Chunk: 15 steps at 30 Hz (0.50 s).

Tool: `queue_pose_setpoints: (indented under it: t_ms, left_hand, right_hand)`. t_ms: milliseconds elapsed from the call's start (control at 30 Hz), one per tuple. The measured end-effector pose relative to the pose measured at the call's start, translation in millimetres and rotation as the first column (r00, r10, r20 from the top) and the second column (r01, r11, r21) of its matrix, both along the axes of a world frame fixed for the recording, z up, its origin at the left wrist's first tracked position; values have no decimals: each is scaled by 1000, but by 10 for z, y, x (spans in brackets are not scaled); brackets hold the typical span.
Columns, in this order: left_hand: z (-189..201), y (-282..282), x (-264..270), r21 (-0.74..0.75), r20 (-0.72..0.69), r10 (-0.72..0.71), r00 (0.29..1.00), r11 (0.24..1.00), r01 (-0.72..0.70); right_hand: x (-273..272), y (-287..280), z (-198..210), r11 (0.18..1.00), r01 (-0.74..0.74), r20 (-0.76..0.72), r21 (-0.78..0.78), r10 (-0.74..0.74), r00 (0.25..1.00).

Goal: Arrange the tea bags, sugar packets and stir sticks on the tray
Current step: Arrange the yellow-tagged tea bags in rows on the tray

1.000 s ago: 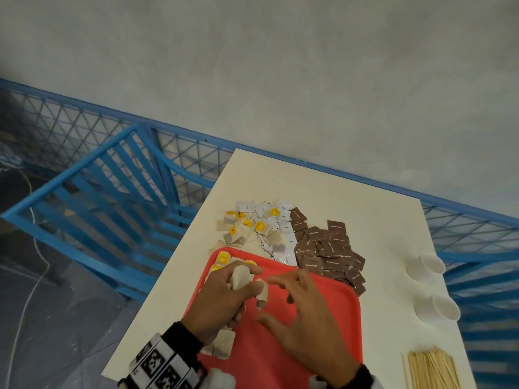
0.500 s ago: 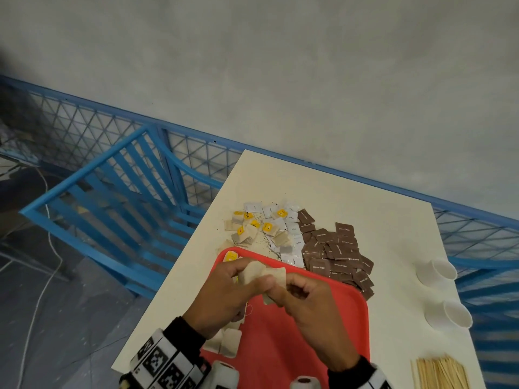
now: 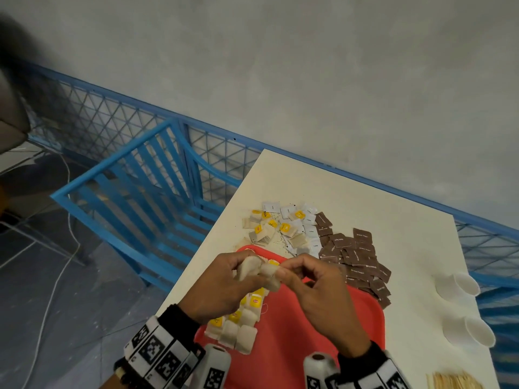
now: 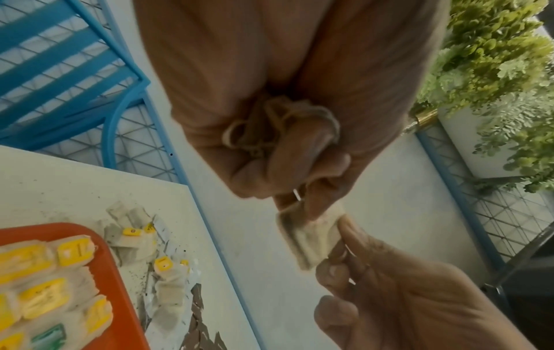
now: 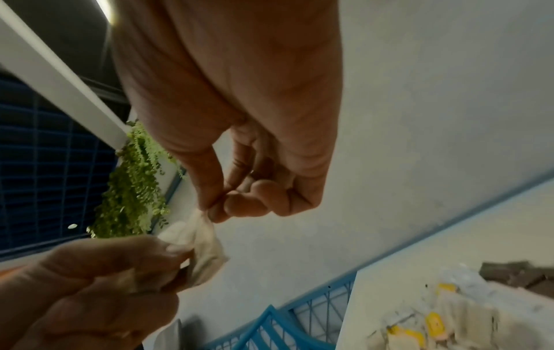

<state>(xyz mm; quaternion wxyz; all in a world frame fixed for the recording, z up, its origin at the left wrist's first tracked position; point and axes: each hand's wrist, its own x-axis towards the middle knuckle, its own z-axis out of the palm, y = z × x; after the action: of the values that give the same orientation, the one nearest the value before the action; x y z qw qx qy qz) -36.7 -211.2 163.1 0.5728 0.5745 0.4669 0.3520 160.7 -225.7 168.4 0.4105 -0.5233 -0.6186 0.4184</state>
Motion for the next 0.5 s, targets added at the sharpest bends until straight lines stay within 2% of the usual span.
queue_pose_setpoints:
  t_ms: [100, 233, 400, 500]
  left_hand:
    - [-38, -18, -75, -51, 65, 14, 998, 999, -11]
    - [-102, -7, -158, -15, 33, 58, 998, 998, -58]
    - [-170, 20, -282, -41, 85, 33, 996, 999, -29]
    - [-265, 44, -379, -9, 12, -1, 1000, 1000, 1]
  right_hand:
    - [-108, 12, -47, 1000, 18, -41, -13, -18, 999]
    - [-229, 41, -77, 1000, 29, -64, -4, -30, 997]
    - [-344, 78, -89, 1000, 30, -51, -10, -30, 998]
    - [-425, 88, -111, 999, -22, 50, -24, 23, 998]
